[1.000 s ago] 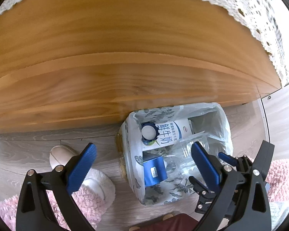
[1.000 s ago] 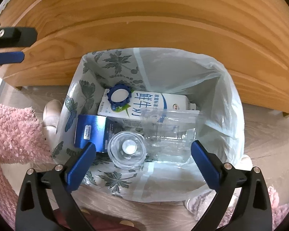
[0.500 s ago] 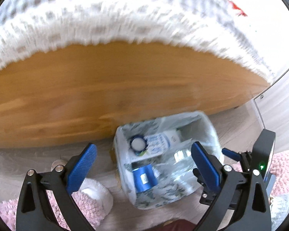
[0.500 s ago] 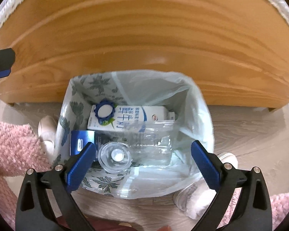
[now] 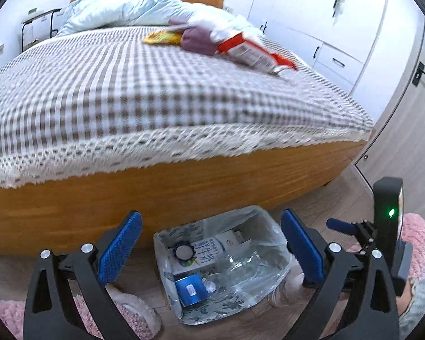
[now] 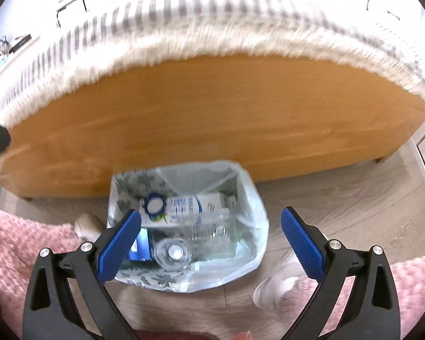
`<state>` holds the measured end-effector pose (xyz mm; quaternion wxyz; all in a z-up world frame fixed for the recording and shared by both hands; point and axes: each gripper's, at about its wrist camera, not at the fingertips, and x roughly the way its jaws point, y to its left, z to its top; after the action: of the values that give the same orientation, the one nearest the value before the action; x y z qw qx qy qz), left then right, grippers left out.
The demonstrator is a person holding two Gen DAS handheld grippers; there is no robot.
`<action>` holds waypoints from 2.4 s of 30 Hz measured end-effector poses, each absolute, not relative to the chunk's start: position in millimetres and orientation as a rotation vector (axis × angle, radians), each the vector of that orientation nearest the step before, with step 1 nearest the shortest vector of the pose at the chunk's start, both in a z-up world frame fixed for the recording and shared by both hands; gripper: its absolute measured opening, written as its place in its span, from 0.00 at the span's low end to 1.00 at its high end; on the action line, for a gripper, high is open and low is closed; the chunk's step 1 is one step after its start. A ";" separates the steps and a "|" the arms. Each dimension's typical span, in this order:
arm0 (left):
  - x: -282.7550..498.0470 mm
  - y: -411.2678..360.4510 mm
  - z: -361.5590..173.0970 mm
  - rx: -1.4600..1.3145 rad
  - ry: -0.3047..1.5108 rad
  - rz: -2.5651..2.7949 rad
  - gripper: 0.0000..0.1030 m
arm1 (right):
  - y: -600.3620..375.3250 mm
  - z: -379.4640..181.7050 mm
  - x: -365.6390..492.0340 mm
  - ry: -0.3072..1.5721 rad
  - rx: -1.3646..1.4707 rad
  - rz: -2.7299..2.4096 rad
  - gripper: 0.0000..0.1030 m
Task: Collect trash
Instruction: 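Raise both tools out of the bin toward the bed, then move both tools over the bed to the pile of clear plastic bags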
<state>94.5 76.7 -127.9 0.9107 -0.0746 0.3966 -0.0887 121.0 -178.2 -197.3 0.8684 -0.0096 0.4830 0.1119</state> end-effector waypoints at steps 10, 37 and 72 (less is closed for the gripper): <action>94.5 67.1 -96.9 -0.195 0.745 -0.209 0.93 | -198.1 -118.9 144.9 0.824 -0.109 0.264 0.92; 99.8 52.4 -63.5 -0.142 0.627 -0.089 0.93 | -223.0 -95.4 165.9 0.702 -0.017 0.264 0.92; 114.4 76.1 3.6 -0.122 0.426 -0.128 0.93 | -209.2 -11.5 160.0 0.412 -0.068 0.188 0.92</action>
<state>114.4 76.1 3.6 0.9735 -0.0605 0.2112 -0.0633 160.0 -209.2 -11.5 0.9739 -0.0338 0.2041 0.0930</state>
